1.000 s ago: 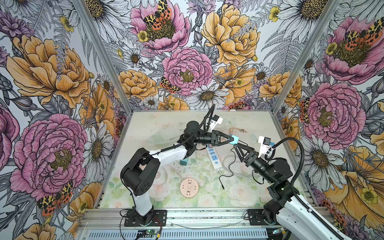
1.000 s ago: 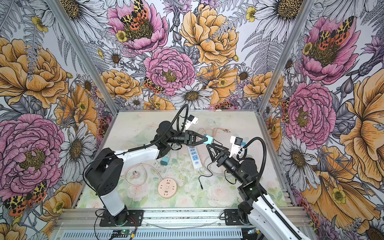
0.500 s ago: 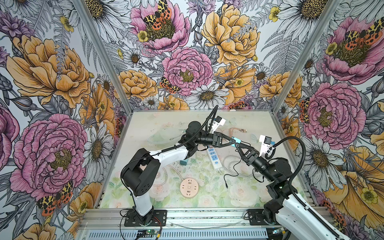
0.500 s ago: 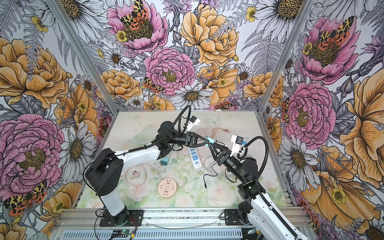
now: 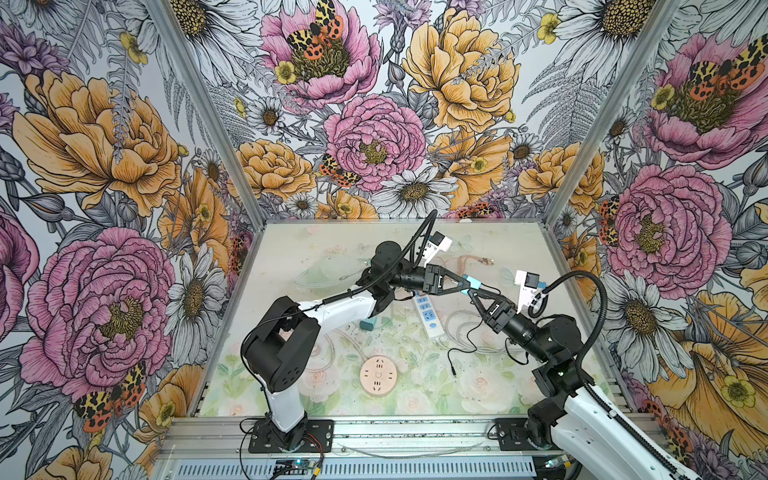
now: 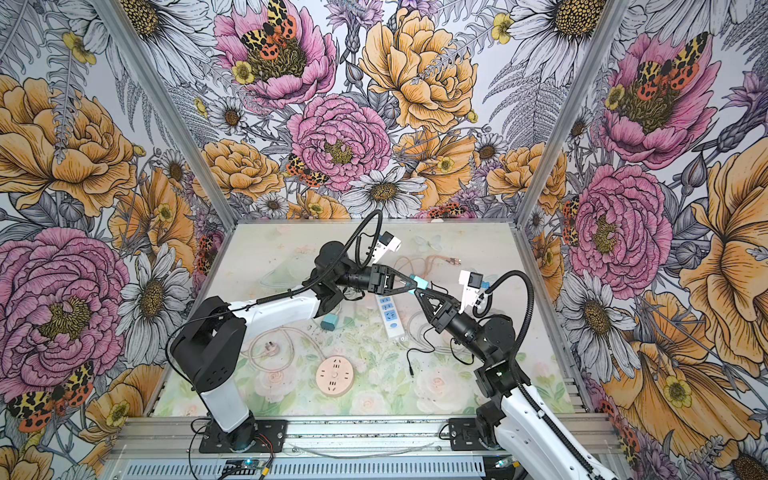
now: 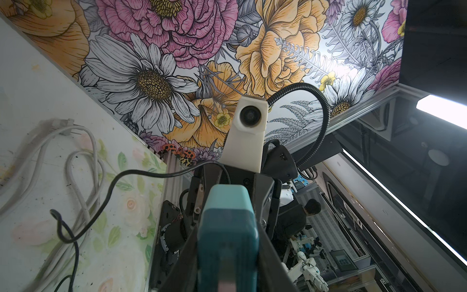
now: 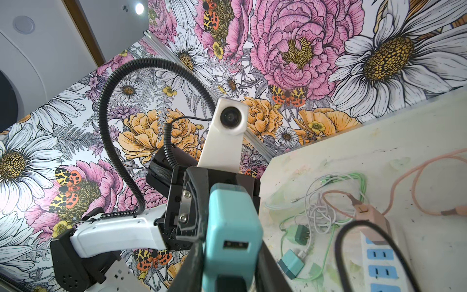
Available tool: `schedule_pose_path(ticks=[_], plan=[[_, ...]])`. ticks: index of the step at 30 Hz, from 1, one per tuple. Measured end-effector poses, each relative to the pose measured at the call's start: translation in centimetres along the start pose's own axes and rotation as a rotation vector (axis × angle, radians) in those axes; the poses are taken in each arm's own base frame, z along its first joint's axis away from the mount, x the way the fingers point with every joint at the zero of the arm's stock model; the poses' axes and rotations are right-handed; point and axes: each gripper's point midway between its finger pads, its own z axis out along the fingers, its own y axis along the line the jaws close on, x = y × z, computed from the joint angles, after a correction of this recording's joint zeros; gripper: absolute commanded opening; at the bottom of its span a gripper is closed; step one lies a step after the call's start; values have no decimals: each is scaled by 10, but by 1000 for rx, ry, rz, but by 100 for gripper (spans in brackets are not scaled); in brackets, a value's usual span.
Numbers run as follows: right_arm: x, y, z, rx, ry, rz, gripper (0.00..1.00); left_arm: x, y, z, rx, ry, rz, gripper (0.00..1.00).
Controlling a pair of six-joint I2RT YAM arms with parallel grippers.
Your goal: Insert the plug
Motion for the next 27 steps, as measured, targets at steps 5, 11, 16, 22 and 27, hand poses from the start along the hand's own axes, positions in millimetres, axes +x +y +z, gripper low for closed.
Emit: schedule_pose_path(ticks=[5,11,16,22,27], plan=[[0,0,-1,1,0,8,24,1,-2,0,8,11,26,30],[1,-6,-2,49,16,-10,14,2,2,-4,-9,6,9,55],[-10,-10,-5,124,4,-57,2,-6,8,-34,-73,-48,-13,58],[-17,-16,2,207,49,-108,1,-20,17,-67,-186,-123,-22,56],[-28,-29,22,361,181,-161,0,-37,71,-102,-614,-177,-74,55]])
